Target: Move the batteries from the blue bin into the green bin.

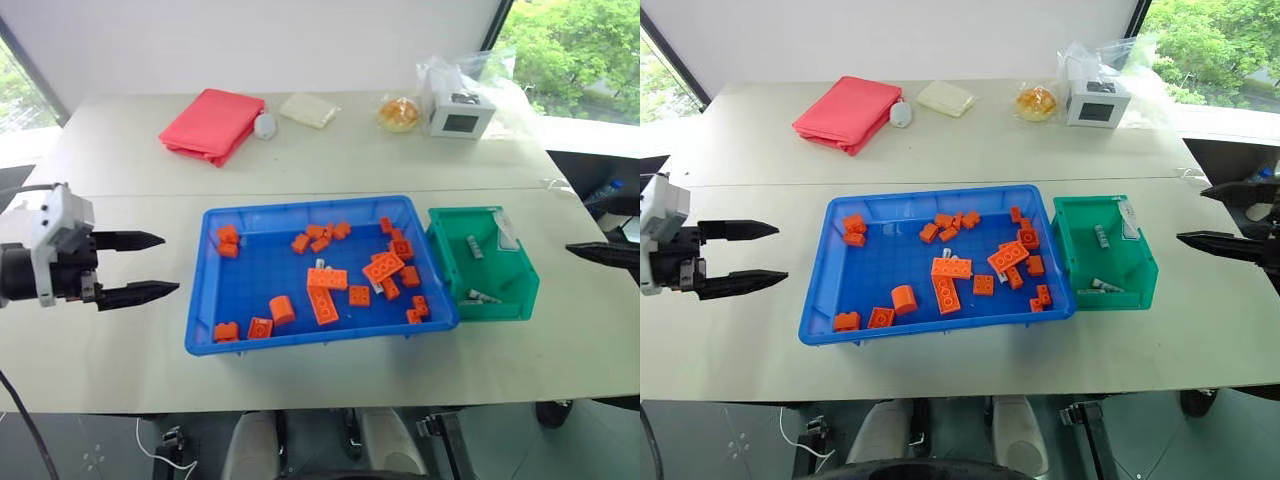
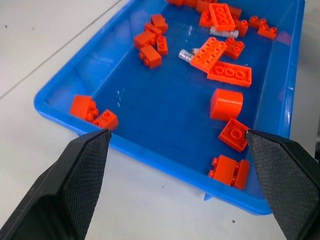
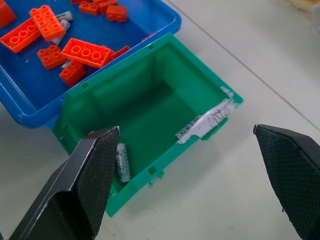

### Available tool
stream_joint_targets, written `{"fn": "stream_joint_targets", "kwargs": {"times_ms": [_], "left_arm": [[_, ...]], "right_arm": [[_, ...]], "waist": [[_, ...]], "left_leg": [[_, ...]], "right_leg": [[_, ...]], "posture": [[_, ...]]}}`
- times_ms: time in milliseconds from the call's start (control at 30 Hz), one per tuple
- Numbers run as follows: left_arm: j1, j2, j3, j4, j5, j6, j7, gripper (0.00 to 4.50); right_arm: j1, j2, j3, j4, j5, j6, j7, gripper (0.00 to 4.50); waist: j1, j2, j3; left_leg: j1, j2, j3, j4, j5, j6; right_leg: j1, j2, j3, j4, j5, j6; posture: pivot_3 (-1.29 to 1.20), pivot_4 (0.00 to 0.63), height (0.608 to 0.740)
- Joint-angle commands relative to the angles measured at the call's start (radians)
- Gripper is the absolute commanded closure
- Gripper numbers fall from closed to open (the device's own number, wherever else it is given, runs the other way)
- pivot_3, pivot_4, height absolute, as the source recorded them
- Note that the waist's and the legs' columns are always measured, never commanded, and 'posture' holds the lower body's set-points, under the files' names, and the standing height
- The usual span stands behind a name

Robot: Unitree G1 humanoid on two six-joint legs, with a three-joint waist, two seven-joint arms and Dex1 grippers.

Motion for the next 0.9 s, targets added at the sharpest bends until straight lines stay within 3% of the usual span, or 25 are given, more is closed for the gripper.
{"fn": "stream_joint_targets", "kwargs": {"times_ms": [33,533,733,900], "left_arm": [[-0.021,0.007,0.024,-0.028,-0.024,0.011,0.003,0.00],[-0.059,0.004,-0.003,-0.055,-0.050,0.036,-0.014,0.00],[-0.101,0.009,-0.070,-0.094,-0.046,0.007,-0.057,0.00],[-0.149,0.006,-0.167,-0.154,-0.042,-0.027,-0.117,0.00]], "right_arm": [[-0.030,0.013,-0.007,-0.005,-0.014,-0.040,-0.019,0.09],[-0.064,0.050,0.017,-0.052,-0.015,-0.016,-0.059,0.09],[-0.196,0.111,0.147,-0.197,-0.005,0.057,-0.108,0.09],[-0.386,0.275,0.379,-0.357,-0.016,0.243,-0.197,0.09]], "waist": [[0.001,0.001,0.000],[-0.003,0.001,0.001],[-0.004,0.002,0.001],[-0.006,0.001,0.001]], "left_leg": [[0.000,0.000,0.000,0.000,0.000,0.000],[0.000,0.000,0.003,0.001,0.000,0.000],[0.000,0.000,0.003,0.001,0.000,0.000],[0.000,0.000,0.003,0.001,0.000,0.000]], "right_leg": [[0.000,0.000,0.000,0.000,0.000,0.000],[0.000,0.001,0.000,0.001,0.000,0.000],[0.000,0.002,0.000,0.002,0.000,0.000],[0.000,0.002,0.001,0.002,0.001,-0.001]], "posture": [[0.00,0.150,0.736],[0.00,0.150,0.736],[0.00,0.150,0.736],[0.00,0.150,0.736]]}}
